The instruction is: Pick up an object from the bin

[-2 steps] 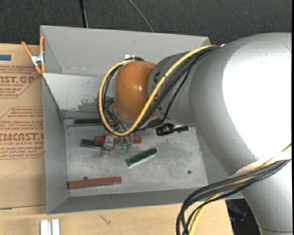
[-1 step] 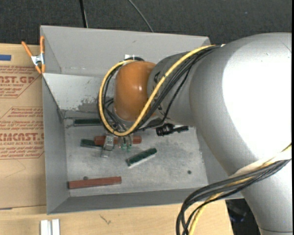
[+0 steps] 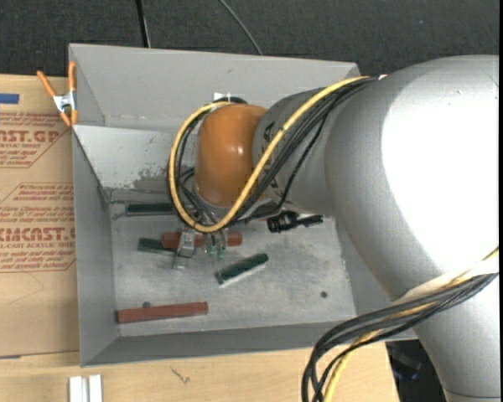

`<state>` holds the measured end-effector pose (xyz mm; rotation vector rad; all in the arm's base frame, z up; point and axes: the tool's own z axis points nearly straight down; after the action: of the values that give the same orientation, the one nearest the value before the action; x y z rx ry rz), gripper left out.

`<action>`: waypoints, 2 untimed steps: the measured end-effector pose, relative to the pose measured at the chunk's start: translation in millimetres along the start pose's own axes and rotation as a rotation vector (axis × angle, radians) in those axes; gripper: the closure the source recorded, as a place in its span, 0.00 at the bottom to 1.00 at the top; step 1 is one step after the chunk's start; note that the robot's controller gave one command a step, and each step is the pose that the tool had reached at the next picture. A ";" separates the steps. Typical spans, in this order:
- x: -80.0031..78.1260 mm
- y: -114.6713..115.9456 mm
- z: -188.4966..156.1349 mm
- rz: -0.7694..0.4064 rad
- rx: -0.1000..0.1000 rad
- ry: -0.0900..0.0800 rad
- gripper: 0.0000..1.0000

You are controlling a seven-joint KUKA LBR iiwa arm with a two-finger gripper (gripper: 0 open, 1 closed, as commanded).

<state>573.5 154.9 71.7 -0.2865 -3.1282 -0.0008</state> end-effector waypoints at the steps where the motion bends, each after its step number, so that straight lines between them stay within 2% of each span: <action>1: 0.1 0.2 -3.6 0.000 0.000 0.000 1.00; 2: 0.9 0.0 -9.7 0.000 0.001 0.002 1.00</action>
Offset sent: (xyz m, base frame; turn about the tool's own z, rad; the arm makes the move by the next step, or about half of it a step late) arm 0.0000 0.0000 0.0352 0.0000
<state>572.6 155.0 81.4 -0.2859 -3.1257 0.0000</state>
